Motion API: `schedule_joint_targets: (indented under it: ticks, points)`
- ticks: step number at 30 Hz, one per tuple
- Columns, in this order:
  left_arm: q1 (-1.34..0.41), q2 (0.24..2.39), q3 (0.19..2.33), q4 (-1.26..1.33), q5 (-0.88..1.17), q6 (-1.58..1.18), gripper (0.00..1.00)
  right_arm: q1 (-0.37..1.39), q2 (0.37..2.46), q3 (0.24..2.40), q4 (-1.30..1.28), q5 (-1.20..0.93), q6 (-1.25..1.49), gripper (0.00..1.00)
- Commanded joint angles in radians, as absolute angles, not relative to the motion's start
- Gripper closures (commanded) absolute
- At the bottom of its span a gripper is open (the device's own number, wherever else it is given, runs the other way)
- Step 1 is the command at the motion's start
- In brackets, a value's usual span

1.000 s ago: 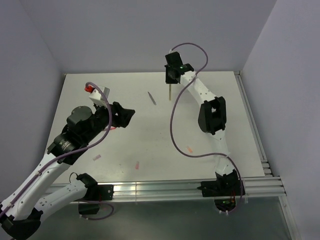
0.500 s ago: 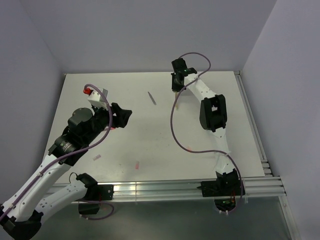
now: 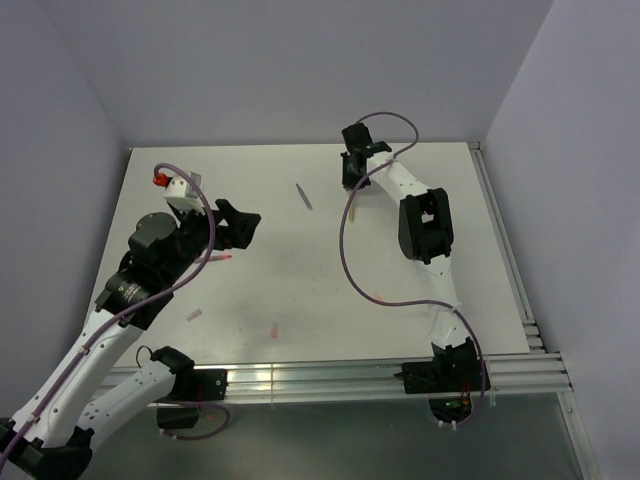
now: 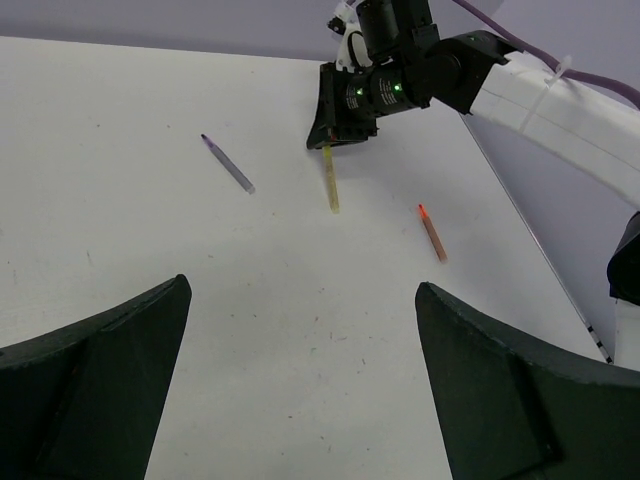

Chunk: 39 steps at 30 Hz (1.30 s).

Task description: Insert the pens into the pen caps

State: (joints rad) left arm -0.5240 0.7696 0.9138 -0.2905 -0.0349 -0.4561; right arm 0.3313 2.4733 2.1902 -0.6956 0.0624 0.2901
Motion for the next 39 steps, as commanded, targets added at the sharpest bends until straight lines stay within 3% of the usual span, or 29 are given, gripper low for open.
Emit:
schedule_joint_targets:
  ticks: [1,8,17,27,39]
  points:
    - [-0.489,0.769,0.902,-0.227,0.024,-0.492,0.0,0.336,2.476,2.192,-0.663,0.072,0.287,0.82]
    - [-0.468,0.767,0.885,-0.216,0.044,-0.502,0.02,0.336,2.474,2.18,-0.661,0.081,0.285,0.66]
    - [-0.459,0.761,0.87,-0.209,0.054,-0.488,0.06,0.337,2.373,2.128,-0.634,0.138,0.304,0.56]
    - [-0.442,0.759,0.857,-0.201,0.058,-0.497,0.07,0.463,2.312,2.229,-0.644,0.141,0.264,0.54]
    - [-0.431,0.767,0.853,-0.199,0.072,-0.5,0.09,0.571,2.456,2.33,-0.606,0.112,0.244,0.57]
